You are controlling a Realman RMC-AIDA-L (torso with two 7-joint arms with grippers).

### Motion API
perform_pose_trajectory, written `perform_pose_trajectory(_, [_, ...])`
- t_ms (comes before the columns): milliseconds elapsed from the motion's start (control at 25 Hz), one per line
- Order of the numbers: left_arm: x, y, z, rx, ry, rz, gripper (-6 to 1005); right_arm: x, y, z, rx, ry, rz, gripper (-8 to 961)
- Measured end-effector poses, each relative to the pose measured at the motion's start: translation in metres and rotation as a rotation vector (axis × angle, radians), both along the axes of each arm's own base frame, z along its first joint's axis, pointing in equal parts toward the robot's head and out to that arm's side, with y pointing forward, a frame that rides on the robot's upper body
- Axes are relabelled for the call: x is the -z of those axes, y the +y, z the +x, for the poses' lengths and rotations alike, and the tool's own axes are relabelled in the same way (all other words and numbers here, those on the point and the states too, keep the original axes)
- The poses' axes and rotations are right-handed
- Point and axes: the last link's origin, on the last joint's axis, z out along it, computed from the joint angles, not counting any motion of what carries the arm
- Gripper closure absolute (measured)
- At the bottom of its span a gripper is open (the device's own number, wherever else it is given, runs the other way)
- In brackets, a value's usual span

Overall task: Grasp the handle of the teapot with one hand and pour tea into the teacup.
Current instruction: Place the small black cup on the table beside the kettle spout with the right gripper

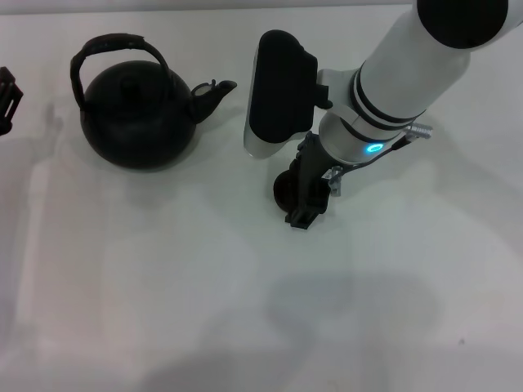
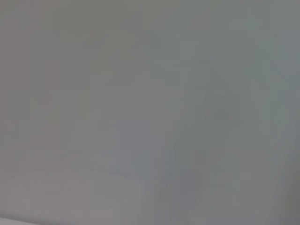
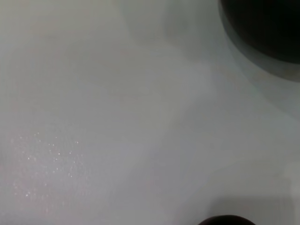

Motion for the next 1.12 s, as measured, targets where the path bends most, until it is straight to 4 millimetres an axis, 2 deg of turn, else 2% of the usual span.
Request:
perform_pose_trajectory(360, [0.001, 0.000, 0.000, 0.001, -0.001, 0.000, 112, -0.004, -0.002, -0.008, -0.005, 0.067, 0.013, 101])
perform_pose_trajectory(680, [0.001, -0.001, 0.000, -0.001, -0.001, 0.001, 111, -0.026, 0.006, -0.002, 0.048, 0.192, 0.067, 100])
perform_pose_trajectory(920, [0.000, -0.001, -0.001, -0.002, 0.006, 0.001, 112, -0.068, 0.020, 0.017, 0.171, 0.462, 0.181, 100])
perform_pose_trajectory(1120, [0.000, -0.001, 0.000, -0.001, 0.007, 0.000, 111, -0.113, 0.032, 0.055, 0.325, 0.802, 0.341, 99])
